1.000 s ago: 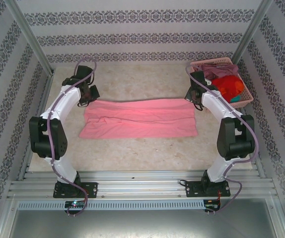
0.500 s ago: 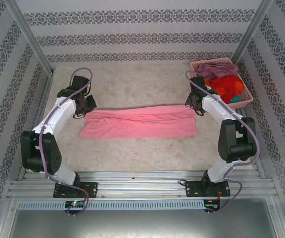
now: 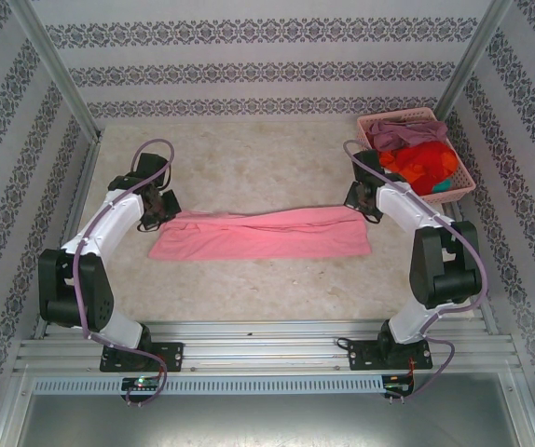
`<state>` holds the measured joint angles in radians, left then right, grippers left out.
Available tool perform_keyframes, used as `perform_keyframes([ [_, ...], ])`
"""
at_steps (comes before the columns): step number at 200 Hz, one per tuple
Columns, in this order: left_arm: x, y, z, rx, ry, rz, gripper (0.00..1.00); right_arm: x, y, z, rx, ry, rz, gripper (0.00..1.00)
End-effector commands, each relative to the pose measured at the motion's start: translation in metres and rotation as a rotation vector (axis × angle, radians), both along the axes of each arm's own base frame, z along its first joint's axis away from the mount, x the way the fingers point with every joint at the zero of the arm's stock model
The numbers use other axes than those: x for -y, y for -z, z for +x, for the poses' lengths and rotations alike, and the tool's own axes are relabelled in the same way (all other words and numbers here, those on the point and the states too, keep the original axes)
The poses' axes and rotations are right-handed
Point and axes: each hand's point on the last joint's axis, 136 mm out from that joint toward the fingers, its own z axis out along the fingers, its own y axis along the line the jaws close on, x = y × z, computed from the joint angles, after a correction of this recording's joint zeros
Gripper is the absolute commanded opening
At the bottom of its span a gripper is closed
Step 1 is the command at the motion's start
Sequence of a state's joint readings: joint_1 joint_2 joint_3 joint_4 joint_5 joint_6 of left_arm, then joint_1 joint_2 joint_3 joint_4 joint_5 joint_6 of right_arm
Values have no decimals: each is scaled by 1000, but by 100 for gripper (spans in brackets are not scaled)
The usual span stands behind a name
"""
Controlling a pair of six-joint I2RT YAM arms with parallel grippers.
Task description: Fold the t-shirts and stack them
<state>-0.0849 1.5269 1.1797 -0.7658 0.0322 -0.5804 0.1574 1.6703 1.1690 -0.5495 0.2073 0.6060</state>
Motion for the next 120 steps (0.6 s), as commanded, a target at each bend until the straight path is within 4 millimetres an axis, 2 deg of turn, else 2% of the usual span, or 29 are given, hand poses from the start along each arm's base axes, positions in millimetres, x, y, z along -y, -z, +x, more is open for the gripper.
perform_keyframes([
  [1,-7,-7,-1,18,-19,22,0,-8,-21,-7,41,-7,21,0],
  [30,-12,-18,6,38,-19,34,0,-11,-30,-12,61,-14,25,0],
  [58,-16,-25,5,48,-17,49,0,-13,-34,-21,66,-17,30,0],
  [85,-22,-20,-2,33,-27,52,1,-14,-22,-35,29,-12,37,0],
  [120,-18,-12,-5,19,-21,27,1,-17,0,-52,-23,-2,55,0],
])
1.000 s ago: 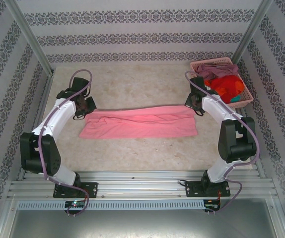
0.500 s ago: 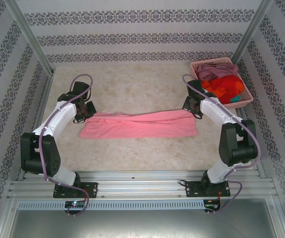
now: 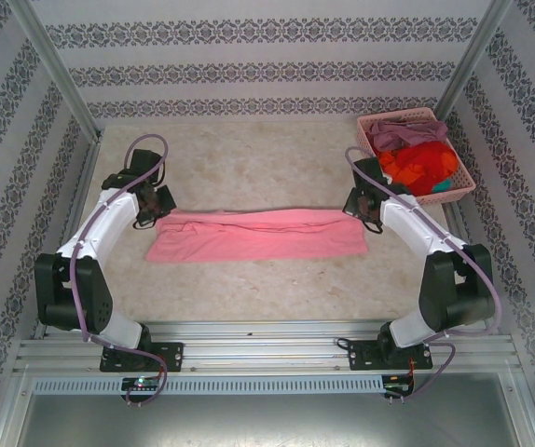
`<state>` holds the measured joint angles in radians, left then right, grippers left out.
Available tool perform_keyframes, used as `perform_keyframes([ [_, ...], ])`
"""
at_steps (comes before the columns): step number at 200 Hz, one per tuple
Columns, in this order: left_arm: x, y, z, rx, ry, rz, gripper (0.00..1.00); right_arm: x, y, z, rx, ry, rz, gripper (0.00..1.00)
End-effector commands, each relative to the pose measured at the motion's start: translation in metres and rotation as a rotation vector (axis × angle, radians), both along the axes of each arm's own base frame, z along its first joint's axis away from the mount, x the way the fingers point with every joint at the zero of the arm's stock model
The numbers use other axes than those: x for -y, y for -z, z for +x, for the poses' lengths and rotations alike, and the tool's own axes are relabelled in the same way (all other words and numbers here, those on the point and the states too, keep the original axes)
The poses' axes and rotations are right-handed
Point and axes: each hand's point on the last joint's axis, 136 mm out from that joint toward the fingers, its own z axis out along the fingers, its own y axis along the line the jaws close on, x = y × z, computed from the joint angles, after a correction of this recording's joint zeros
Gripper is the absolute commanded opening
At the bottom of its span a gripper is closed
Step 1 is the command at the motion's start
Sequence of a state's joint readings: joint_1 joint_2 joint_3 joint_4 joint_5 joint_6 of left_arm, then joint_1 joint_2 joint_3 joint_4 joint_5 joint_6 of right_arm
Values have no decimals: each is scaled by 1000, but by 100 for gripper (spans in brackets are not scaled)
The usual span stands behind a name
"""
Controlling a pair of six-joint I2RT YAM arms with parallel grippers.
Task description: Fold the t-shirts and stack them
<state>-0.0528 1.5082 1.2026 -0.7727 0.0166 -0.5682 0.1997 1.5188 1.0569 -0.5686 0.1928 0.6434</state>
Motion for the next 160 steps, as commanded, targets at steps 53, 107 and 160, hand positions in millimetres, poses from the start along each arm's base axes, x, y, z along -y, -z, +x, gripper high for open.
perform_keyframes([
  [53,3,10,-22,-36,18,-33,1,-10,28,-15,-71,12,41,0],
  [107,6,-2,-15,-6,20,-52,1,-17,8,6,-26,-23,40,0],
  [160,5,-23,-19,17,26,-49,0,-18,17,8,-43,-26,42,0],
])
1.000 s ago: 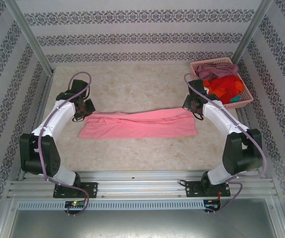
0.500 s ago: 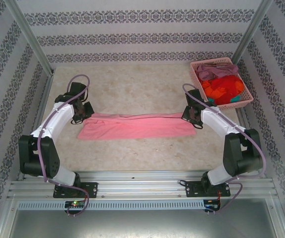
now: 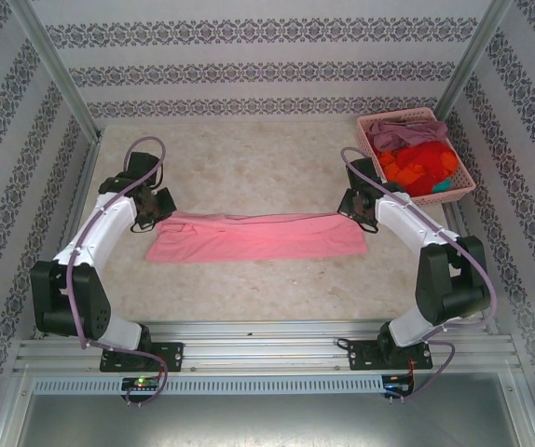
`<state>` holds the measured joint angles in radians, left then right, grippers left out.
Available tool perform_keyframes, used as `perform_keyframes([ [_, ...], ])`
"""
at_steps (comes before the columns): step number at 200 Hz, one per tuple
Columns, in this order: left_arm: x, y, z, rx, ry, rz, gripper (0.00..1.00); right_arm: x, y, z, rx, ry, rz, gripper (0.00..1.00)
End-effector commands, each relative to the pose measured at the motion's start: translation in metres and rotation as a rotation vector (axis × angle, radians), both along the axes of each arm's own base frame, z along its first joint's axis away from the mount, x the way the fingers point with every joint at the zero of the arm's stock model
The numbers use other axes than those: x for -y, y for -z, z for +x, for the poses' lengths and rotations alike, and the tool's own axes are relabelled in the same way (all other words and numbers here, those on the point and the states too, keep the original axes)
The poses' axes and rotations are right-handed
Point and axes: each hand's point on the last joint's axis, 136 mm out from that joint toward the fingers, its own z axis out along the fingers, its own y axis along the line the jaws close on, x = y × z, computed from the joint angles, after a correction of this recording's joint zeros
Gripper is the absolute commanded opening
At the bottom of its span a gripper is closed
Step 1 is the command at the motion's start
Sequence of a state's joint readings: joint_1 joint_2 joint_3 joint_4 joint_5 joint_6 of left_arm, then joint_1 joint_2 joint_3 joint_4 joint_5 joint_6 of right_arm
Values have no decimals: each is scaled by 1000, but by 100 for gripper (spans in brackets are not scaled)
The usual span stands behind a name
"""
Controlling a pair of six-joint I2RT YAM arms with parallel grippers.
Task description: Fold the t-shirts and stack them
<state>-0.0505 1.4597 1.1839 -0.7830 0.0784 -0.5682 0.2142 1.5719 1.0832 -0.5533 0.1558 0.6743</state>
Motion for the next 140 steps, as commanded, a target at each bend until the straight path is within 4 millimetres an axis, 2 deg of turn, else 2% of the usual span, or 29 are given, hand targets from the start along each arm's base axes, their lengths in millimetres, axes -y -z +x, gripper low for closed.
perform_keyframes([
  [1,-4,-14,-11,0,3,9,0,-5,9,0,-27,-24,-2,0],
  [26,-6,-1,-25,-36,-5,12,1,-6,19,-3,-46,-23,3,0],
  [71,-8,43,-51,-144,-24,17,1,-6,33,-9,-81,-21,3,0],
  [140,-20,81,-61,-241,-34,86,1,-8,62,-28,-154,4,17,0],
])
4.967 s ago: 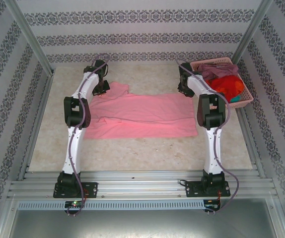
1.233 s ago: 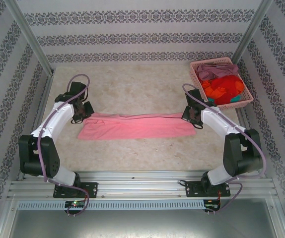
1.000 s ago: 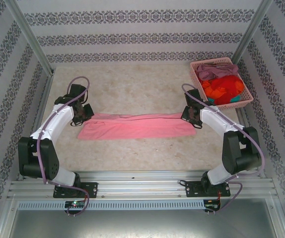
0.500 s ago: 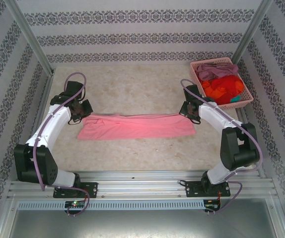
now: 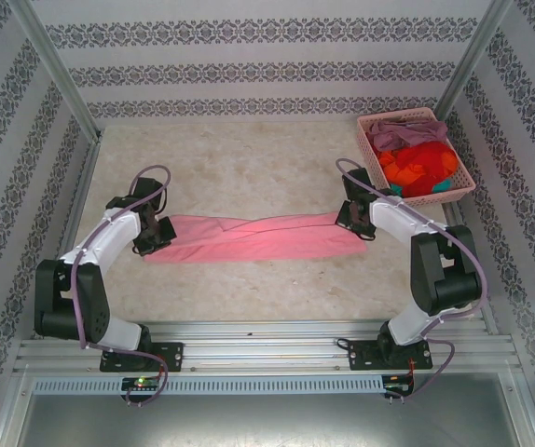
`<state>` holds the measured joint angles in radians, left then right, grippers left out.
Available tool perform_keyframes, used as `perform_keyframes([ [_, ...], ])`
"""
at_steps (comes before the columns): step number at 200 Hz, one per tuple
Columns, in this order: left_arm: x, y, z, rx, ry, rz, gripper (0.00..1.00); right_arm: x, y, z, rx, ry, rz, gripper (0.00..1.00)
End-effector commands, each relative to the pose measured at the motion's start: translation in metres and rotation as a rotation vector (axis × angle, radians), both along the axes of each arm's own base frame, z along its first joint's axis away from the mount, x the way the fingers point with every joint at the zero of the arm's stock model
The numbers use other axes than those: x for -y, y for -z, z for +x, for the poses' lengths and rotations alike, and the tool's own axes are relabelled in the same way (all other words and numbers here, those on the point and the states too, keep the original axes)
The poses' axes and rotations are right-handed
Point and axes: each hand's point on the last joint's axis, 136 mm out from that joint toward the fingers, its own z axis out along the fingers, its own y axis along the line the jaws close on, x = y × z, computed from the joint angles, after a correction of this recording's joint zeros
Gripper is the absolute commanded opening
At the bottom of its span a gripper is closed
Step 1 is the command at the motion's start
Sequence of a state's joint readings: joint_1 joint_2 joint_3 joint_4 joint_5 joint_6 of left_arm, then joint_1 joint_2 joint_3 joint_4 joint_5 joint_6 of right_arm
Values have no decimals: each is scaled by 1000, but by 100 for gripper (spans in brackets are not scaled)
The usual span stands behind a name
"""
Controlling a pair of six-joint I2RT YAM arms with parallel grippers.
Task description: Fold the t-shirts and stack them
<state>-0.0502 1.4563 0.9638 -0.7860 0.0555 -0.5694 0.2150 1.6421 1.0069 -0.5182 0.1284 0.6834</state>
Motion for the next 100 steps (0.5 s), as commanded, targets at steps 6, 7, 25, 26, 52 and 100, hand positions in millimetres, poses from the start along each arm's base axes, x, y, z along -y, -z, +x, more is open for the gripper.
perform_keyframes([
  [6,-14,12,-2,-28,-19,61,1,-8,17,-11,-45,6,12,0],
  [7,-14,12,-2,-29,-18,61,1,-8,17,-11,-45,5,12,0],
  [25,-14,18,-4,-43,-15,63,2,-12,15,-12,-43,-7,13,0],
  [26,-14,18,-3,-42,-15,63,2,-12,15,-12,-41,-7,13,0],
  [52,-14,20,-4,-48,-16,63,7,-10,-4,-12,16,-21,-23,12],
  [100,-9,-18,7,71,-17,34,70,-30,-60,4,229,-190,-158,68],
])
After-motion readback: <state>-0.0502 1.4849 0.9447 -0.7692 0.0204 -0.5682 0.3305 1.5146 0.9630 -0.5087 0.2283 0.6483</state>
